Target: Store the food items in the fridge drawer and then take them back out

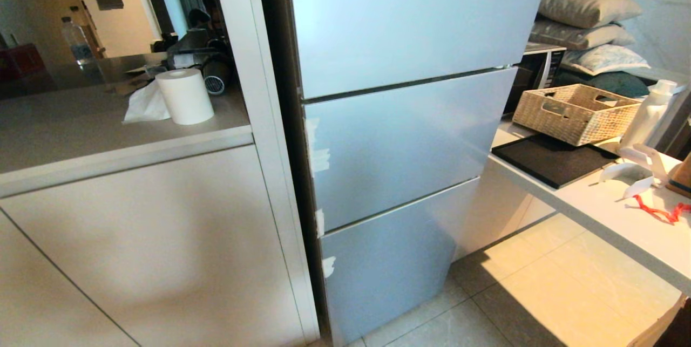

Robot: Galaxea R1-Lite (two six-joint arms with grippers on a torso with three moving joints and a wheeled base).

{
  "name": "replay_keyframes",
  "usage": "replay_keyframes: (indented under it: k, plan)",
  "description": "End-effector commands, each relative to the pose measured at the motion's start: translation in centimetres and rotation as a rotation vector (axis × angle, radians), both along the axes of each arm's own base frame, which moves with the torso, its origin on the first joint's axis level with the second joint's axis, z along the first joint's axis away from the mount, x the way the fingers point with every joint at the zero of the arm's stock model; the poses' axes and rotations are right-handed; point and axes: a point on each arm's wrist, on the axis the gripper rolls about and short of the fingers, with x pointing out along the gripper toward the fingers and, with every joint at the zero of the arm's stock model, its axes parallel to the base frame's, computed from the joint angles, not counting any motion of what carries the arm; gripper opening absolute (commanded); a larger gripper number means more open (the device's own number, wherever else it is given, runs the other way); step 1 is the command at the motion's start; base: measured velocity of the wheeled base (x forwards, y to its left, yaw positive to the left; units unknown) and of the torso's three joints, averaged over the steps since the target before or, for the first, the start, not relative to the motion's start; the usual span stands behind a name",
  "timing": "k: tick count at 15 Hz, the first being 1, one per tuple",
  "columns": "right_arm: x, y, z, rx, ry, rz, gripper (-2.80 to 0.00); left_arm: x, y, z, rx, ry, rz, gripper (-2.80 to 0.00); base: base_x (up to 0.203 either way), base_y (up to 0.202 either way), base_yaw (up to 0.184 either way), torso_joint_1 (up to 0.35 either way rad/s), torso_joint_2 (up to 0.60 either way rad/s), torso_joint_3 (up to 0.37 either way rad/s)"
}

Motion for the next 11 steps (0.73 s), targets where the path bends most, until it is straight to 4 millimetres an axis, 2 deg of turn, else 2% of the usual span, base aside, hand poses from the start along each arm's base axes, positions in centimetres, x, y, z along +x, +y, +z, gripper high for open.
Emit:
replay_keyframes:
  k: [1,11]
  plan:
    - [-0.98,0.01,-1.53,-0.050,-0.059,-0.027,-2.80,0.01,0.00,-0.04,0.000,0.001,0.000,-2.80,0.000,0.000,0.000,0.000,0.00,0.000]
    - [-0.98,0.01,-1.50,-0.019,-0.062,-0.028,-2.80,0.01,0.00,-0.04,0.000,0.001,0.000,-2.80,0.000,0.000,0.000,0.000,0.00,0.000]
